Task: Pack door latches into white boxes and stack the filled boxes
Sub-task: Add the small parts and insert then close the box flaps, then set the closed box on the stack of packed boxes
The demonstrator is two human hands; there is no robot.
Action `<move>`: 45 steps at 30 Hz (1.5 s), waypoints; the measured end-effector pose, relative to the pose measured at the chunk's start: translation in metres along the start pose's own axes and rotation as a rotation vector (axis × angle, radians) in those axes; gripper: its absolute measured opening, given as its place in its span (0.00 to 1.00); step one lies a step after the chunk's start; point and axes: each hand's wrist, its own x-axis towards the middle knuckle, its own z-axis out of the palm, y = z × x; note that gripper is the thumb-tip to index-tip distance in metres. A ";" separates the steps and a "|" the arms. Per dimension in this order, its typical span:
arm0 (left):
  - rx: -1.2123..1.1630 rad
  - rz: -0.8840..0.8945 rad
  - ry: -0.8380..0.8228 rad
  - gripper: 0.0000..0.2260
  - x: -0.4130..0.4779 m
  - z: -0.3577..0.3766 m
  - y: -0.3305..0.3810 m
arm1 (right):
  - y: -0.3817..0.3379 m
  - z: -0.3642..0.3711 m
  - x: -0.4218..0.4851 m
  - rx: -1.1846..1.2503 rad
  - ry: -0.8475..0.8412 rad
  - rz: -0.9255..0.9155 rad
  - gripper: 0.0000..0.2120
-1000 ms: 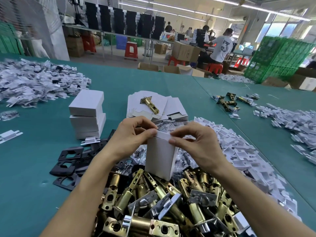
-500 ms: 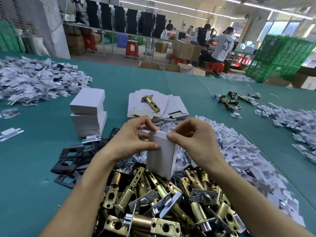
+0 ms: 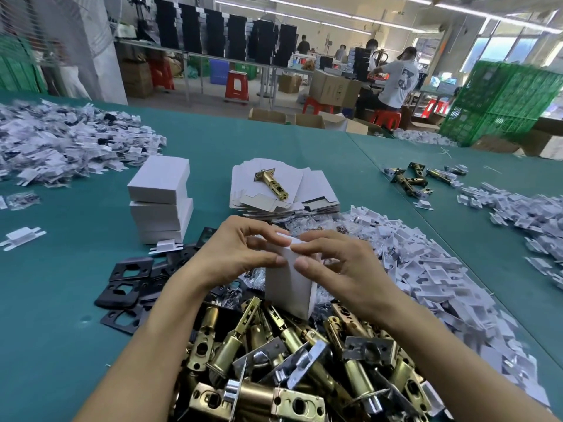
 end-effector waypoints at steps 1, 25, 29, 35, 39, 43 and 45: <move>0.004 0.007 0.000 0.13 0.000 -0.001 -0.001 | 0.001 0.000 0.000 -0.001 -0.008 0.011 0.18; 0.015 -0.011 0.719 0.13 0.010 0.006 0.033 | -0.052 0.022 0.094 1.027 0.288 0.441 0.09; 0.031 -0.063 0.783 0.11 0.026 -0.032 0.037 | -0.064 0.018 0.125 0.960 0.132 0.390 0.13; 0.014 -0.025 1.093 0.11 0.034 -0.083 0.036 | -0.033 0.036 0.141 0.423 0.056 0.411 0.14; 0.127 -0.096 1.167 0.13 0.033 -0.111 0.023 | 0.012 0.032 0.138 0.267 0.117 0.545 0.11; 0.376 -0.137 1.180 0.19 0.032 -0.118 0.013 | 0.042 0.031 0.140 0.037 0.169 0.550 0.12; 0.447 -0.169 1.235 0.21 0.028 -0.120 0.007 | 0.051 0.034 0.146 -0.058 0.147 0.494 0.12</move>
